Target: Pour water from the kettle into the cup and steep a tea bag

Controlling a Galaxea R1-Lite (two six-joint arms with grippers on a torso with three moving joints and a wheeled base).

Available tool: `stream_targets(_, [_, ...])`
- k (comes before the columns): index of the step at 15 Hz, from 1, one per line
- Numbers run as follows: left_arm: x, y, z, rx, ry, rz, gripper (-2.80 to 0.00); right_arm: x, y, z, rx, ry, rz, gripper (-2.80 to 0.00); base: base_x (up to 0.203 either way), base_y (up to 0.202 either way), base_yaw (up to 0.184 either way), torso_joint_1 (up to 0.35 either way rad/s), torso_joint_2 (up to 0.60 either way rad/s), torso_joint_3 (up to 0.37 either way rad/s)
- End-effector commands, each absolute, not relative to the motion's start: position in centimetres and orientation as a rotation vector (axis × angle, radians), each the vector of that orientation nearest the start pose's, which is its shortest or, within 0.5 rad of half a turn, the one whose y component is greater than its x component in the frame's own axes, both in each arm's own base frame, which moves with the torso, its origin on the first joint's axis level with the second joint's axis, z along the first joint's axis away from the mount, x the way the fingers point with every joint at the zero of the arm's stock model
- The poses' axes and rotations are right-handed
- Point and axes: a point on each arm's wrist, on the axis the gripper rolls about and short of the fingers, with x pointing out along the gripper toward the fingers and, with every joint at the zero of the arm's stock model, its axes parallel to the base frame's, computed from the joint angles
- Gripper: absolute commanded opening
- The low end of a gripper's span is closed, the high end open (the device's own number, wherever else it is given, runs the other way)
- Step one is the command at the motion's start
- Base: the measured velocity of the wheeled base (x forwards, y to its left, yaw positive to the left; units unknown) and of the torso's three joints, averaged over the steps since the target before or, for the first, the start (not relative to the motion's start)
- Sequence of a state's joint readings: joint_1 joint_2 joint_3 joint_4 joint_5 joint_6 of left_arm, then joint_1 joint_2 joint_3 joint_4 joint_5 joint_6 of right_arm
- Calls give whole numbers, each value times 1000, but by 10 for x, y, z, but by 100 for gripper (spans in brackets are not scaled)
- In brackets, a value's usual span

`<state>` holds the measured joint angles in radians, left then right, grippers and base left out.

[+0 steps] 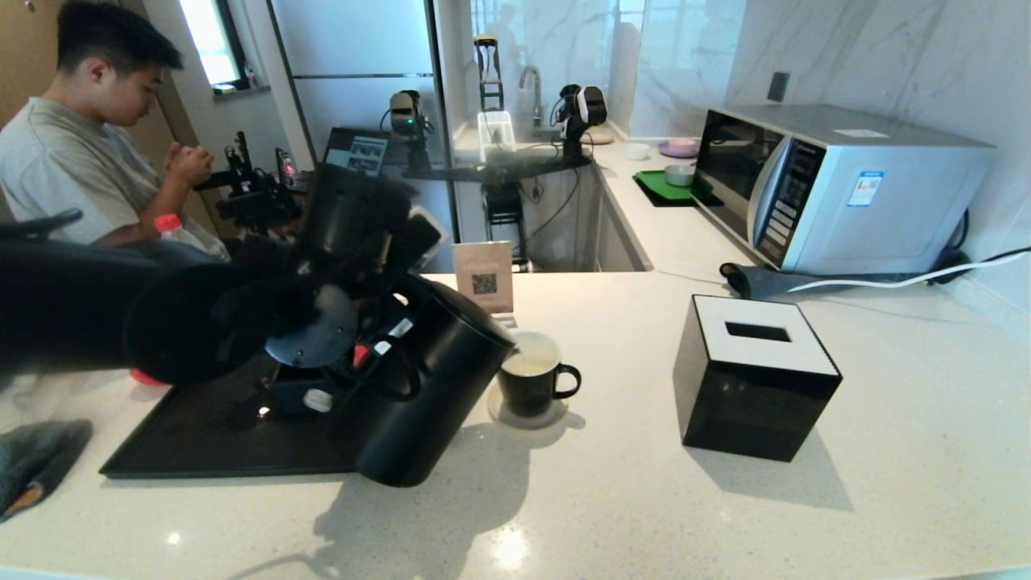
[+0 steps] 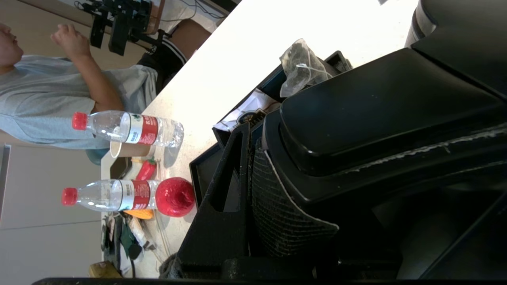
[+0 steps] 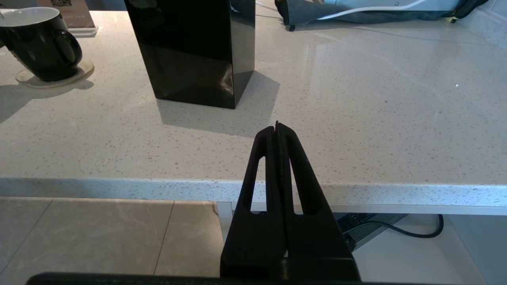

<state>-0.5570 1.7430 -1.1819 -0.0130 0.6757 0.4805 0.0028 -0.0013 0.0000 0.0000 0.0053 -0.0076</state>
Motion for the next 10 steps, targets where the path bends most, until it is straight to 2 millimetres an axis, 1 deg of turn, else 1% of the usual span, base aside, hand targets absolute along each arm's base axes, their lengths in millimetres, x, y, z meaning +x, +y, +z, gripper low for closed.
stream_targets(1, [284,-160,214,795,477,9,-280,-23,0,75,-8,0,9,-280,0,0,0,0,0,0])
stream_targets(10, [288,-161,213,795,482,16,-280,-23,0,75,-8,0,9,-280,0,0,0,0,0,0])
